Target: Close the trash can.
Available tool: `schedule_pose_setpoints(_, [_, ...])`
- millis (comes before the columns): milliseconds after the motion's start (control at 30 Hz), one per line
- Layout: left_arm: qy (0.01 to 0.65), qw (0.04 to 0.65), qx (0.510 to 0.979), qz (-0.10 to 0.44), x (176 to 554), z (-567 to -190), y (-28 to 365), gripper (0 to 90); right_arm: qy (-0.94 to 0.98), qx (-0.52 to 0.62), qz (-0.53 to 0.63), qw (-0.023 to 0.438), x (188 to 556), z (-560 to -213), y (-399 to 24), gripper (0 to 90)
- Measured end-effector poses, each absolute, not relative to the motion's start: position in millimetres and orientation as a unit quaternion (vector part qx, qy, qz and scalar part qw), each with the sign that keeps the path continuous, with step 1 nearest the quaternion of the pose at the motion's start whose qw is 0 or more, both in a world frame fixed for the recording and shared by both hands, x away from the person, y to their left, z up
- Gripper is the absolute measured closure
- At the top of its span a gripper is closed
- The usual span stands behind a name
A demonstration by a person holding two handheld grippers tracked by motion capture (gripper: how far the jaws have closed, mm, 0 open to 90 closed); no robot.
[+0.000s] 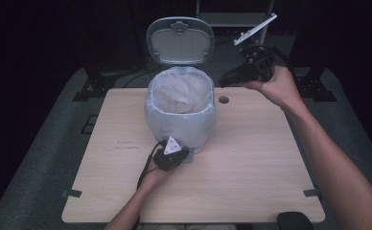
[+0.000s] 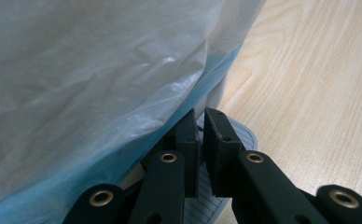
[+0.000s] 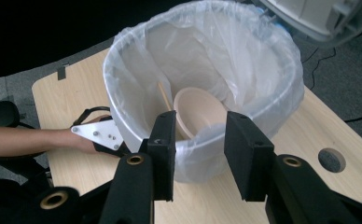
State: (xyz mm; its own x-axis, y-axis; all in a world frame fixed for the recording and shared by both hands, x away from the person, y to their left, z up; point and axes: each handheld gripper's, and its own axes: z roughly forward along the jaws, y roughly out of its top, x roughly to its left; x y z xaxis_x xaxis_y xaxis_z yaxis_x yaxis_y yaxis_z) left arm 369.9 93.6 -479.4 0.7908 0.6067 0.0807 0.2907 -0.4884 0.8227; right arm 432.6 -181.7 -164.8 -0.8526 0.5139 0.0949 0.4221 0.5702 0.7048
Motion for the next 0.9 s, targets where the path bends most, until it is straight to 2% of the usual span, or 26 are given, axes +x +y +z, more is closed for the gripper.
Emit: schedule_pose_setpoints(900, [0.266, 0.43, 0.843, 0.183, 370, -479, 94, 84.8, 0.869, 0.302, 0.387, 0.059, 421, -193, -229, 61.3])
